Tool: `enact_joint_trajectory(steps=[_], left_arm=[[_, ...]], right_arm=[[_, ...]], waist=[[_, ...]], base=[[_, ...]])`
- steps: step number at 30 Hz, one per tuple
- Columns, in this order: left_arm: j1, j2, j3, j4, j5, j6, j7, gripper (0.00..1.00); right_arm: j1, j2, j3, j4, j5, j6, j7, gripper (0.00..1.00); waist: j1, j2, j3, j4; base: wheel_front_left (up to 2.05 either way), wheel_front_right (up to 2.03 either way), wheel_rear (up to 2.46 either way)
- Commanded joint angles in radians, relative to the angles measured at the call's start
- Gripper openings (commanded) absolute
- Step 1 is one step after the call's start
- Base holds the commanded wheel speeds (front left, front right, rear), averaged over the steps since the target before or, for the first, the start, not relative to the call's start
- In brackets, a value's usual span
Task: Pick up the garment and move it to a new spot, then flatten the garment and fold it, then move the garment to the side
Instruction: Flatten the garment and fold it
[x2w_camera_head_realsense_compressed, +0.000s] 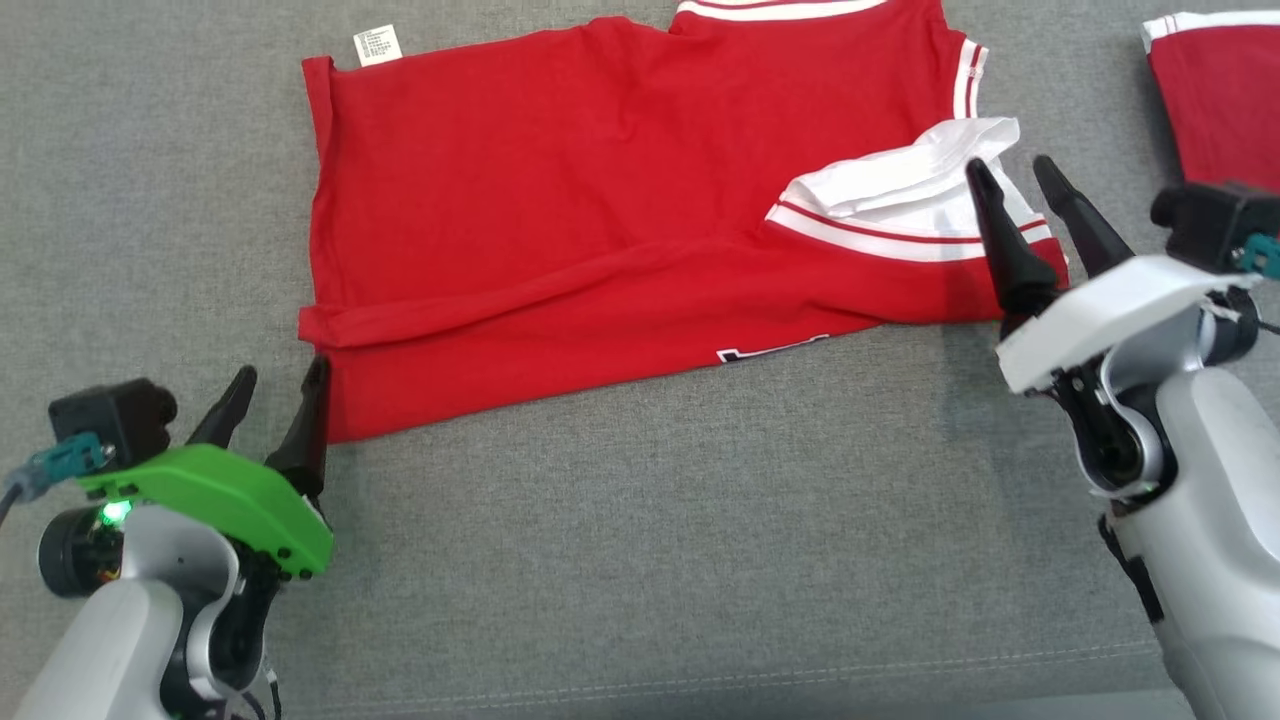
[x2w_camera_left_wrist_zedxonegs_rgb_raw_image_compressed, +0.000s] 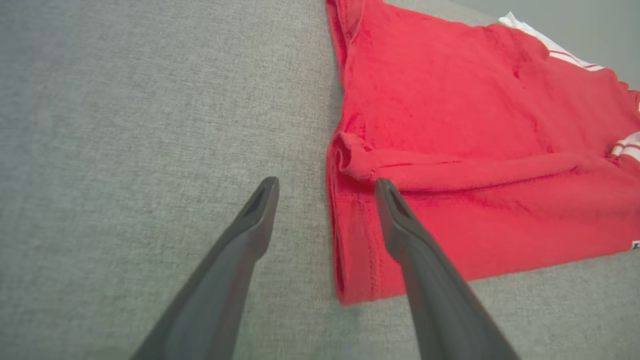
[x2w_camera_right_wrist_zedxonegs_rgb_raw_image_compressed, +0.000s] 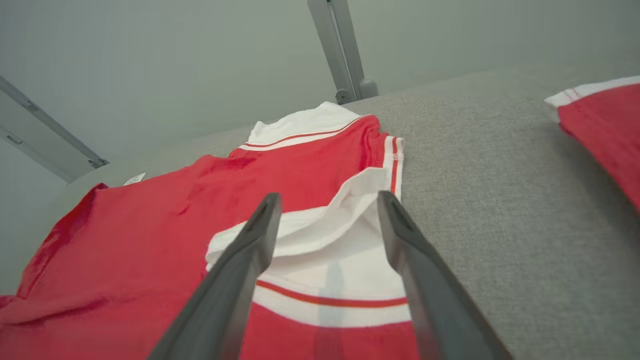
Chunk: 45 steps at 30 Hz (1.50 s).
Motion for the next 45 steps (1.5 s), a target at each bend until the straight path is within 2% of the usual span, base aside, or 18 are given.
enact_joint_trajectory(steps=[1,8,15,25,26,27,28,29,35,36,37,45], left_arm=[[0.047,0.007,0.015,-0.034,-0.027,0.010,-0.008,1.00],[0.113,0.011,0.019,-0.094,-0.058,0.021,0.013,1.00],[0.071,-0.010,0.006,-0.050,-0.087,0.008,0.055,1.00],[0.022,-0.031,-0.028,0.034,-0.118,-0.041,0.097,1.00],[0.019,-0.032,-0.035,0.039,-0.118,-0.049,0.103,0.89],[0.016,-0.036,-0.040,0.043,-0.122,-0.054,0.105,0.48],[0.015,-0.038,-0.044,0.047,-0.125,-0.061,0.107,0.36],[0.013,-0.041,-0.049,0.051,-0.128,-0.068,0.109,0.00],[0.008,-0.048,-0.059,0.072,-0.151,-0.108,0.120,0.00],[0.010,-0.046,-0.058,0.073,-0.153,-0.114,0.123,0.00],[0.014,-0.044,-0.055,0.073,-0.162,-0.120,0.124,0.00],[0.093,0.028,-0.006,0.010,-0.245,-0.164,0.163,0.00]], right_arm=[[0.060,-0.034,-0.010,-0.040,-0.011,0.000,0.008,1.00],[0.182,-0.103,-0.057,-0.130,-0.092,0.000,0.084,1.00],[0.177,-0.076,-0.087,-0.137,-0.158,0.000,0.168,1.00],[0.136,-0.053,-0.127,-0.074,-0.200,0.000,0.238,1.00],[0.132,-0.050,-0.129,-0.066,-0.199,0.000,0.244,1.00],[0.130,-0.048,-0.129,-0.056,-0.196,0.000,0.251,1.00],[0.128,-0.046,-0.128,-0.048,-0.196,0.000,0.257,1.00],[0.127,-0.044,-0.128,-0.040,-0.198,0.000,0.262,1.00],[0.126,-0.032,-0.116,-0.005,-0.172,0.000,0.280,1.00],[0.126,-0.034,-0.112,-0.004,-0.164,0.000,0.283,0.26],[0.128,-0.037,-0.110,-0.006,-0.150,0.000,0.286,0.00],[0.190,-0.087,-0.164,-0.087,-0.029,-0.001,0.326,0.00]], waist=[[0.0000,0.0000,-0.012,-0.006],[0.0000,0.0000,0.005,-0.015],[0.0000,0.0000,0.033,-0.016],[0.0000,0.0000,0.060,0.004],[0.0000,0.0000,0.061,0.005],[0.0000,0.0000,0.062,0.006],[0.0000,0.0000,0.063,0.007],[0.0000,0.0000,0.063,0.009],[0.0000,0.0000,0.054,0.015],[0.0000,0.0000,0.051,0.015],[0.0000,0.0000,0.046,0.014],[0.0000,0.0000,-0.014,0.002]], base=[[0.00,0.00,0.00],[0.00,0.00,0.00],[0.00,0.00,0.00],[0.00,0.00,0.00],[0.00,0.00,0.00],[0.00,0.00,0.00],[0.00,0.00,0.00],[0.00,0.00,0.00],[0.00,0.00,0.00],[0.00,0.00,0.00],[0.00,0.00,0.00],[0.00,0.00,0.00]])
